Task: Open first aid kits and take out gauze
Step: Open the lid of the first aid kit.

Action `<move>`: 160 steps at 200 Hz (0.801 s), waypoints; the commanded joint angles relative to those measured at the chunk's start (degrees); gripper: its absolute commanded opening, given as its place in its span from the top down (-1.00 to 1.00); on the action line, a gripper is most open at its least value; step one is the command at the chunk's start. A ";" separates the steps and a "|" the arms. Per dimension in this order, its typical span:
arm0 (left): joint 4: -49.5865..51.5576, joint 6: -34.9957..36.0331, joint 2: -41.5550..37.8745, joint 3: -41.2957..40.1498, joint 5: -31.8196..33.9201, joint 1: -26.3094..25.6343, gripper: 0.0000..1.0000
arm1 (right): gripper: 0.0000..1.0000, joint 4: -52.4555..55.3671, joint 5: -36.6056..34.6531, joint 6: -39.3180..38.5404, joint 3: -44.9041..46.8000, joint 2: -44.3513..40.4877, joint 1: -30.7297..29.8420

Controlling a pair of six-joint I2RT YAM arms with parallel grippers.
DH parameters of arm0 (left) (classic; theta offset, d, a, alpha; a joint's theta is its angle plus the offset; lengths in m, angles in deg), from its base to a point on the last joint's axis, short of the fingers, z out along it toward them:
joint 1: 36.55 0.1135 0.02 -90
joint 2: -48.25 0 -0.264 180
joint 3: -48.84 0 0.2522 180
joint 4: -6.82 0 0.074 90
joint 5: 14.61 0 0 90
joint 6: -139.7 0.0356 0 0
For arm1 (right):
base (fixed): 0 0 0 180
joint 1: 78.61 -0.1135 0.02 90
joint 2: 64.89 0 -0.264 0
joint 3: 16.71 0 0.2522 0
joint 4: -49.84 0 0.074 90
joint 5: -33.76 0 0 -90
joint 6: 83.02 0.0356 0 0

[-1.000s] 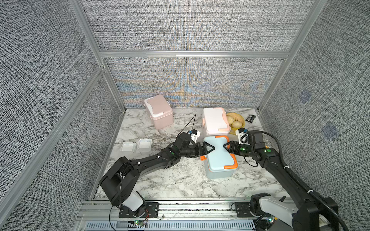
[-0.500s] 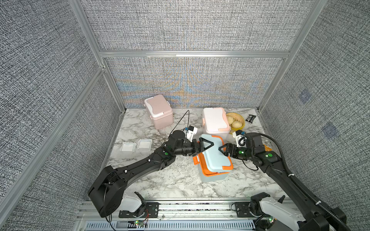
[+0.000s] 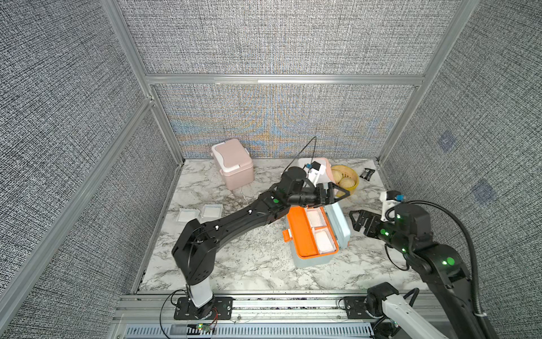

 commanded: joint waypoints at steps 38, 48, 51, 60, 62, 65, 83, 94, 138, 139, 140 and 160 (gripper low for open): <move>21.23 10.67 16.37 22.83 1.45 -0.40 -0.99 | -0.98 7.72 -4.94 -0.06 -3.32 -1.51 0.16; 23.66 12.52 16.80 24.42 2.44 -0.30 -1.00 | -0.98 7.62 -3.91 -0.25 -3.22 -1.25 0.16; 24.08 12.98 16.65 24.63 2.69 -0.33 -1.00 | -0.98 7.51 -3.60 -0.25 -3.09 -1.16 0.16; 24.74 14.16 16.21 24.74 3.07 -0.08 -1.00 | -0.98 6.99 -2.74 -0.33 -2.83 -0.98 0.14; 24.84 14.35 16.07 24.71 3.11 -0.03 -1.00 | -0.98 6.89 -2.54 -0.40 -2.79 -0.91 0.15; 25.06 14.69 15.81 24.70 3.20 0.01 -1.00 | -0.98 6.83 -2.33 -0.39 -2.77 -0.85 0.12; 26.34 16.18 13.62 24.03 4.01 0.25 -0.99 | -0.98 6.23 -1.50 -0.83 -2.22 0.01 0.16; 26.49 16.80 11.70 22.77 4.74 0.28 -1.00 | -0.98 5.70 -1.28 -0.89 -1.32 0.61 0.15; 25.37 17.56 2.58 14.31 9.19 0.18 -1.00 | -0.98 1.75 -0.11 -0.55 5.52 5.07 0.60; 25.31 17.54 2.33 13.92 9.38 0.19 -1.00 | -0.98 1.65 -0.13 -0.50 5.72 5.17 0.64; 25.11 17.49 2.12 13.55 9.47 0.19 -0.99 | -0.98 1.52 -0.10 -0.43 5.96 5.26 0.66; 21.28 16.28 -2.76 5.58 11.55 0.19 -1.00 | -0.98 -1.20 1.89 0.15 9.61 6.78 0.90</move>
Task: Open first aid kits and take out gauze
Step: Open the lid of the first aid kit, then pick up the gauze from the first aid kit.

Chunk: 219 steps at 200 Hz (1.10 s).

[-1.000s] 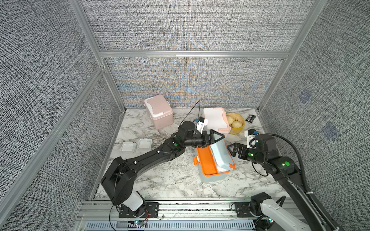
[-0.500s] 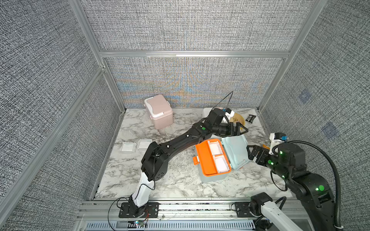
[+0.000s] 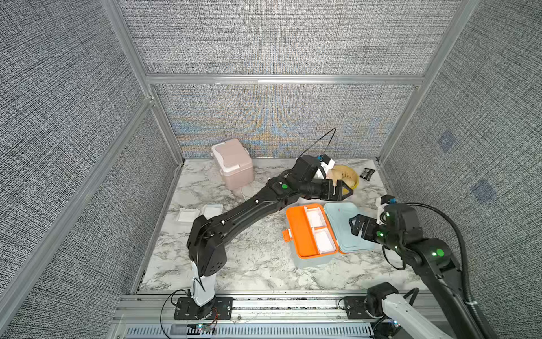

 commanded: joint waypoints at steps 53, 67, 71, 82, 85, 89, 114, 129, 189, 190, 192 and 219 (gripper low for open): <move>-9.72 -1.38 -14.14 -23.54 10.18 0.01 -0.99 | -0.97 -11.97 14.63 1.13 11.15 2.60 -0.20; -9.43 -0.95 -15.06 -25.29 11.41 0.16 -1.00 | -0.96 -13.87 17.38 1.60 12.82 2.87 -1.00; -9.31 -0.87 -15.30 -25.71 11.73 0.14 -0.99 | -0.96 -14.30 17.99 1.80 13.16 3.04 -1.17; -9.45 -0.75 -15.70 -26.84 12.68 0.27 -0.99 | -0.95 -15.23 19.17 2.30 14.12 3.27 -2.10; -9.52 -0.80 -15.87 -27.07 12.88 0.28 -0.99 | -0.95 -15.43 19.38 2.44 14.40 3.36 -2.37; -9.70 -0.78 -15.92 -27.53 13.23 0.29 -1.00 | -0.95 -15.71 19.62 2.61 14.72 3.50 -2.73; -10.10 -0.63 -16.94 -29.05 15.77 0.76 -0.99 | -0.94 -18.07 20.69 4.33 16.53 4.47 -5.72; -9.02 -0.21 -17.08 -28.89 16.89 0.94 -0.99 | -0.94 -18.90 21.77 5.43 16.79 5.32 -8.30; -4.84 -0.94 -17.75 -29.01 19.86 1.68 -1.00 | -0.94 -17.80 22.38 6.43 13.00 6.76 -15.92; -4.65 -0.94 -17.85 -28.99 20.01 1.68 -1.00 | -0.94 -17.65 22.20 6.42 12.98 6.77 -15.89; -4.35 -0.87 -17.95 -28.97 20.19 1.68 -1.00 | -0.94 -17.32 21.85 6.28 12.76 6.61 -15.88; -0.32 -0.36 -19.78 -28.83 23.51 1.84 -1.00 | -0.98 -13.45 14.65 4.24 9.84 4.58 -15.86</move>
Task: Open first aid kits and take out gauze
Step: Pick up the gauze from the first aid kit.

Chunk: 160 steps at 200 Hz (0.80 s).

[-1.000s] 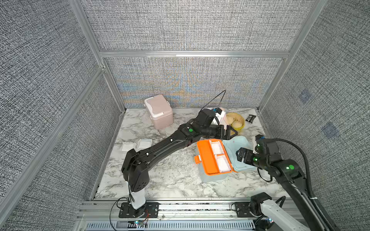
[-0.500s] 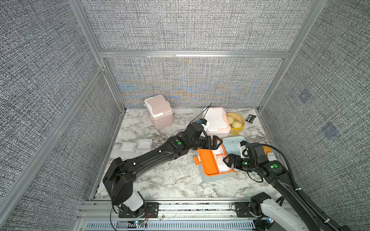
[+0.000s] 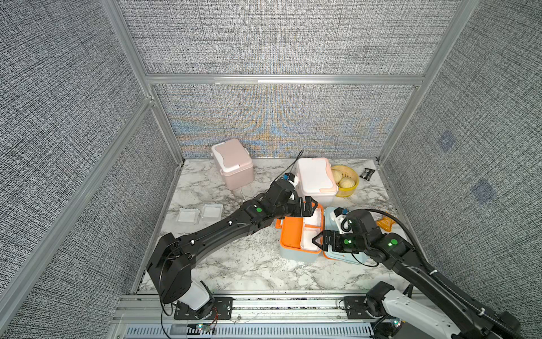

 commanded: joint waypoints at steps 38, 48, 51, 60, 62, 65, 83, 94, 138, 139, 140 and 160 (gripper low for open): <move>13.18 2.70 -1.57 3.74 5.89 0.10 -0.96 | -0.98 2.18 -17.06 -5.04 -1.77 -4.33 0.10; 15.28 2.99 -1.12 4.77 6.09 0.07 -0.95 | -0.98 1.71 -18.73 -5.85 -1.72 -4.93 0.47; 15.76 3.06 -0.97 4.96 6.11 0.07 -0.94 | -0.98 1.55 -19.16 -6.13 -1.71 -5.00 0.64; 16.58 3.25 -0.45 5.71 5.66 0.11 -0.92 | -0.98 1.22 -19.97 -6.58 -1.60 -5.41 1.15; 16.67 3.32 -0.31 5.82 5.53 0.11 -0.92 | -0.98 1.14 -20.06 -6.66 -1.60 -5.52 1.43; 16.83 3.34 -0.22 6.00 5.17 0.11 -0.92 | -0.98 0.91 -20.09 -6.83 -1.51 -5.66 1.75; 17.79 3.39 1.58 7.57 3.30 0.10 -0.82 | -0.98 -0.15 -18.55 -7.20 -0.50 -6.27 4.41; 19.32 2.92 3.09 9.02 2.22 0.12 -0.77 | -0.98 -0.77 -16.41 -7.19 0.34 -6.39 6.64; 24.61 3.86 8.94 15.34 0.82 -1.51 -0.59 | -0.98 0.30 -13.03 -7.06 1.84 -6.49 12.72; 24.80 3.86 9.16 15.57 0.87 -1.53 -0.59 | -0.98 0.34 -13.05 -7.08 1.83 -6.50 12.76; 24.98 3.87 9.35 15.68 0.90 -1.55 -0.58 | -0.98 0.36 -13.01 -7.13 1.79 -6.51 12.87; 28.28 4.44 12.53 19.20 1.43 -2.49 -0.47 | -0.98 1.08 -12.29 -7.40 1.78 -7.29 14.18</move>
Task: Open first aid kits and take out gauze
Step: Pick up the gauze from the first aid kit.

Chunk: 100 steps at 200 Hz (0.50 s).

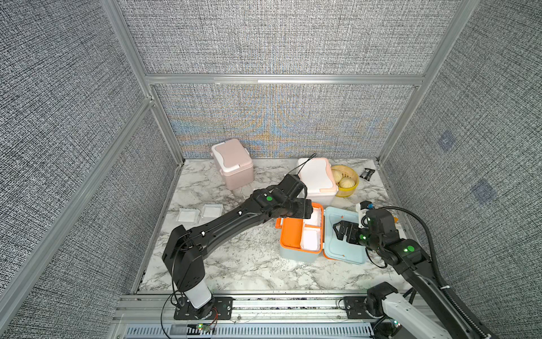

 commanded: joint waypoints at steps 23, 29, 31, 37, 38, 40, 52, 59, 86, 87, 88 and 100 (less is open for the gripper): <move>8.48 2.16 5.94 6.53 1.24 -1.86 -0.39 | -0.98 0.11 2.33 -0.27 0.76 -1.87 1.75; 9.46 2.34 6.89 7.39 1.62 -1.94 -0.37 | -0.98 0.14 2.33 -0.21 0.90 -1.91 1.85; 9.89 2.45 7.18 7.67 1.71 -1.96 -0.37 | -0.98 0.20 2.33 -0.15 0.94 -1.83 1.88; 10.84 2.79 7.82 8.31 1.92 -2.05 -0.35 | -0.98 0.31 2.46 -0.14 0.79 -1.89 1.97; 10.99 2.81 7.88 8.39 1.97 -2.05 -0.34 | -0.98 0.31 2.46 -0.14 0.79 -1.89 1.97; 11.21 2.87 8.18 8.61 2.08 -2.12 -0.33 | -0.98 0.38 2.50 -0.18 0.79 -3.15 2.02; 11.60 2.79 9.12 8.70 2.47 -2.16 -0.24 | -0.98 0.45 2.75 -0.06 0.84 -3.77 2.11; 11.35 2.73 9.55 8.65 2.19 -2.15 -0.17 | -0.98 0.39 2.84 -0.04 1.00 -3.84 2.11; 10.77 3.00 11.79 9.94 2.06 -2.15 0.09 | -0.98 0.12 3.42 0.12 1.39 -4.15 2.22; 10.87 3.01 11.90 10.04 2.13 -2.14 0.10 | -0.98 0.10 3.45 0.08 1.39 -4.08 2.18; 10.96 3.05 11.99 10.14 2.17 -2.19 0.11 | -0.98 0.13 3.46 0.11 1.40 -4.09 2.25; 12.08 3.34 13.39 11.67 2.87 -2.20 0.14 | -0.98 0.07 3.65 0.05 1.40 -4.01 2.32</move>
